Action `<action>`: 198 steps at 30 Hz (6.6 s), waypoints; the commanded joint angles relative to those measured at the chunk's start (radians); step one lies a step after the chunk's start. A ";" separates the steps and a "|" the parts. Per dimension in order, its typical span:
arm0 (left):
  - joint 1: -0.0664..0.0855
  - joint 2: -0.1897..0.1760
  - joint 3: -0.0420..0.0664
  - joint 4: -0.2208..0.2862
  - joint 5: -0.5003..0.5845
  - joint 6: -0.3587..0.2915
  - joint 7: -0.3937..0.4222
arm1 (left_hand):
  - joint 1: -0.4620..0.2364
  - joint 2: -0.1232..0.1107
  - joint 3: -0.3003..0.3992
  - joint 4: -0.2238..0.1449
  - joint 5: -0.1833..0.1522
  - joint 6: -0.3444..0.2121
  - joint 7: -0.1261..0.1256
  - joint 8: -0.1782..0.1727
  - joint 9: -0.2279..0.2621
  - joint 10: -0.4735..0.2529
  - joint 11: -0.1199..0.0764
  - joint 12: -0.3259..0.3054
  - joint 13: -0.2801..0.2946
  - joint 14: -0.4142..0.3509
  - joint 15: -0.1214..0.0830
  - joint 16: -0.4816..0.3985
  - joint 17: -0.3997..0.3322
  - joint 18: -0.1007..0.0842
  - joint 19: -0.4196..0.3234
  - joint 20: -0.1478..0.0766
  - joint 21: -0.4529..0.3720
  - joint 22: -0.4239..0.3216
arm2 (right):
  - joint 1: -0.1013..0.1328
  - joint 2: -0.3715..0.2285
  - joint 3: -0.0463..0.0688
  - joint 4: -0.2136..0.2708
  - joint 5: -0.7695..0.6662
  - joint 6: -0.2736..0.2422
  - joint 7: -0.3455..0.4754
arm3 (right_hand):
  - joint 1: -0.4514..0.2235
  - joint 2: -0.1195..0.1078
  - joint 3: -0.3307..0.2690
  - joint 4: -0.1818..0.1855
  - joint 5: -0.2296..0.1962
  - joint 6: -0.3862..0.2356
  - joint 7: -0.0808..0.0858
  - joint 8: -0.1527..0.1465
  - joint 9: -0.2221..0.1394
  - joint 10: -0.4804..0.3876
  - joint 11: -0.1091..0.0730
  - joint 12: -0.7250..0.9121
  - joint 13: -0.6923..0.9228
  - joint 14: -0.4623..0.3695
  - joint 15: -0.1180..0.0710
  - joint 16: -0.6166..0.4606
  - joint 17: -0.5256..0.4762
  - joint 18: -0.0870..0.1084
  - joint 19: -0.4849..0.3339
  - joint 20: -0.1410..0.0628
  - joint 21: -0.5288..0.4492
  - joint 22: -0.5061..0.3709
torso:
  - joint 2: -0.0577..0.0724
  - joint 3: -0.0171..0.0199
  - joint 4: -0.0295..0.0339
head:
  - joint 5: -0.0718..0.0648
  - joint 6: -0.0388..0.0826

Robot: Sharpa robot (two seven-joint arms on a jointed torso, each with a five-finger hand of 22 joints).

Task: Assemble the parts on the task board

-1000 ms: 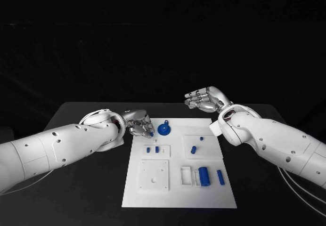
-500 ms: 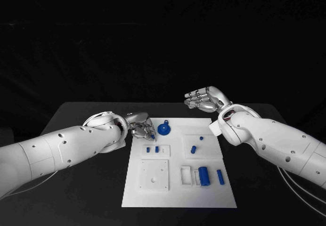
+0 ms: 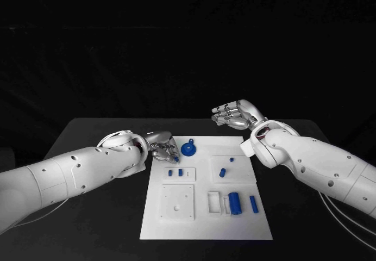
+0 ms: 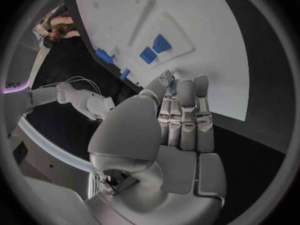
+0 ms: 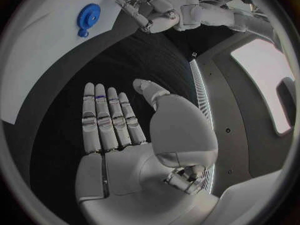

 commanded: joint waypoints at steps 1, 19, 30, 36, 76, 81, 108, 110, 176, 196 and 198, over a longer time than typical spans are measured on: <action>-0.004 0.006 0.000 -0.003 -0.017 0.004 0.016 | 0.006 0.002 0.000 0.001 0.004 0.006 0.003 0.006 0.001 0.003 -0.002 -0.003 0.001 -0.006 0.000 0.002 -0.001 -0.013 -0.005 -0.003 0.006 0.022 | 0.000 0.001 0.000 0.002 0.000 0.005 0.010 | -0.010 0.001 -0.005 0.000 0.006 0.007 0.000 0.002 0.001 0.001 0.002 -0.005 -0.001 0.001 0.005 -0.004 -0.001 0.013 -0.002 0.000 -0.002 -0.001 | 0.000 -0.0007 0.0003 | -0.001 -0.002; -0.009 0.020 -0.013 -0.022 -0.066 0.007 0.019 | 0.006 0.002 0.001 -0.001 0.003 0.005 0.003 0.006 0.001 0.000 -0.001 -0.003 0.000 -0.011 0.000 0.002 -0.002 -0.012 -0.009 -0.002 0.008 0.022 | 0.000 0.000 0.000 0.002 0.000 0.006 0.010 | -0.010 0.001 -0.005 0.000 0.006 0.007 0.000 0.002 0.001 0.001 0.002 -0.005 -0.001 0.001 0.005 -0.004 -0.001 0.013 -0.002 0.000 -0.002 -0.001 | -0.001 -0.0002 0.0011 | -0.005 -0.006; -0.009 0.027 -0.030 -0.011 -0.103 -0.007 0.032 | 0.006 0.002 0.000 -0.003 0.003 0.012 0.002 0.007 0.002 0.007 -0.003 -0.003 0.001 -0.009 -0.001 0.004 -0.002 -0.012 -0.009 -0.003 0.011 0.022 | 0.000 0.000 0.000 0.002 0.000 0.008 0.010 | -0.010 0.001 -0.005 0.000 0.006 0.007 0.000 0.002 0.001 0.001 0.002 -0.005 -0.001 0.001 0.005 -0.004 -0.001 0.013 -0.002 0.000 -0.002 -0.001 | 0.000 -0.0007 0.0018 | -0.005 -0.006; -0.009 0.023 -0.032 -0.003 -0.108 -0.029 0.042 | 0.006 0.001 -0.002 -0.004 0.004 0.017 0.001 0.007 0.002 0.011 -0.005 -0.003 0.001 -0.008 -0.002 0.004 -0.003 -0.013 -0.009 -0.004 0.012 0.021 | 0.000 0.000 0.000 0.000 0.000 0.008 0.010 | -0.010 0.001 -0.005 0.000 0.006 0.007 0.000 0.002 0.001 0.001 0.002 -0.005 -0.001 0.001 0.005 -0.004 -0.001 0.013 -0.002 0.000 -0.002 -0.001 | -0.001 0.0004 -0.0005 | -0.006 -0.007; -0.009 -0.051 -0.024 -0.012 0.034 -0.128 0.013 | 0.006 -0.056 0.066 0.013 0.000 -0.183 0.019 0.012 -0.004 -0.032 0.015 -0.003 0.001 -0.044 0.011 -0.018 -0.025 -0.009 -0.018 0.006 -0.020 0.020 | -0.001 -0.032 0.001 0.006 -0.137 0.114 -0.036 | 0.031 0.010 0.021 -0.073 -0.022 0.103 -0.016 0.009 0.006 0.076 -0.029 -0.003 0.000 0.182 -0.064 0.023 0.011 0.031 0.136 -0.065 0.083 0.028 | -0.002 0.0003 0.0030 | -0.034 0.000; -0.006 -0.087 0.000 -0.005 0.292 -0.154 0.017 | -0.006 -0.061 0.075 0.020 -0.005 -0.150 0.032 0.007 -0.004 -0.056 0.028 -0.004 0.000 -0.071 0.024 -0.160 -0.087 -0.008 -0.062 0.022 -0.080 -0.004 | -0.002 -0.050 0.001 0.005 -0.297 0.199 -0.082 | 0.050 0.017 -0.031 -0.113 -0.039 0.165 -0.037 0.004 0.005 0.140 -0.060 -0.008 0.000 0.344 -0.126 0.054 0.051 0.014 0.243 -0.142 0.202 0.096 | -0.002 0.0016 0.0007 | -0.043 0.002; 0.013 -0.288 0.028 0.310 1.014 -0.089 0.130 | -0.038 -0.069 0.057 0.027 -0.009 -0.185 0.054 0.007 -0.005 -0.219 0.095 -0.003 -0.001 -0.038 0.133 -1.024 -0.278 -0.053 -0.246 0.136 -0.310 -0.625 | -0.081 -0.155 0.000 0.139 -0.852 0.315 -0.320 | 0.011 -0.067 0.058 -0.054 -0.259 0.174 -0.061 0.004 0.005 0.126 -0.074 -0.007 0.000 0.374 -0.157 0.706 0.441 0.025 0.323 -0.183 0.614 0.496 | -0.002 -0.0034 0.0029 | -0.045 0.015; 0.013 -0.290 0.028 0.310 1.017 -0.089 0.131 | -0.040 -0.067 0.054 0.029 -0.009 -0.183 0.054 0.007 -0.005 -0.220 0.095 -0.003 -0.001 -0.040 0.133 -1.024 -0.274 -0.054 -0.239 0.137 -0.309 -0.670 | -0.085 -0.157 0.000 0.143 -0.859 0.312 -0.323 | 0.018 -0.074 0.049 -0.042 -0.273 0.169 -0.060 0.004 0.005 0.122 -0.073 -0.007 0.000 0.369 -0.157 0.715 0.441 0.025 0.321 -0.183 0.614 0.506 | -0.002 -0.0032 0.0021 | -0.045 0.014; 0.013 -0.295 0.028 0.302 1.015 -0.077 0.092 | -0.023 -0.051 0.004 0.026 -0.008 -0.207 0.068 0.008 -0.005 -0.241 0.104 -0.003 -0.001 -0.057 0.140 -1.026 -0.271 -0.036 -0.170 0.138 -0.280 -0.886 | -0.126 -0.095 -0.072 0.104 -0.897 0.299 -0.346 | 0.037 -0.001 0.259 -0.153 -0.303 0.313 -0.083 0.006 0.012 0.287 -0.118 -0.006 0.003 0.347 -0.192 0.770 0.428 0.013 0.340 -0.219 0.568 0.953 | -0.002 -0.0009 0.0029 | -0.051 0.002; 0.013 -0.286 0.028 0.282 1.013 -0.077 0.094 | -0.023 -0.050 0.005 0.023 -0.007 -0.207 0.068 0.008 -0.005 -0.240 0.104 -0.003 -0.001 -0.054 0.139 -1.025 -0.270 -0.036 -0.172 0.137 -0.273 -0.882 | -0.120 -0.105 -0.049 0.130 -0.903 0.228 -0.375 | 0.037 -0.018 0.291 -0.140 -0.306 0.316 -0.085 0.006 0.013 0.292 -0.119 -0.006 0.003 0.347 -0.195 0.774 0.435 0.013 0.386 -0.220 0.473 1.102 | -0.006 -0.0011 0.0026 | -0.047 0.011; 0.013 -0.285 0.028 0.279 1.012 -0.077 0.094 | -0.024 -0.050 0.005 0.023 -0.007 -0.207 0.068 0.008 -0.005 -0.240 0.104 -0.003 -0.001 -0.053 0.139 -1.025 -0.270 -0.036 -0.172 0.137 -0.272 -0.881 | -0.117 -0.106 -0.034 0.138 -0.884 0.235 -0.374 | 0.038 -0.018 0.291 -0.138 -0.305 0.316 -0.085 0.006 0.013 0.292 -0.119 -0.006 0.003 0.347 -0.195 0.774 0.435 0.013 0.392 -0.221 0.465 1.117 | -0.006 -0.0006 0.0021 | -0.047 0.011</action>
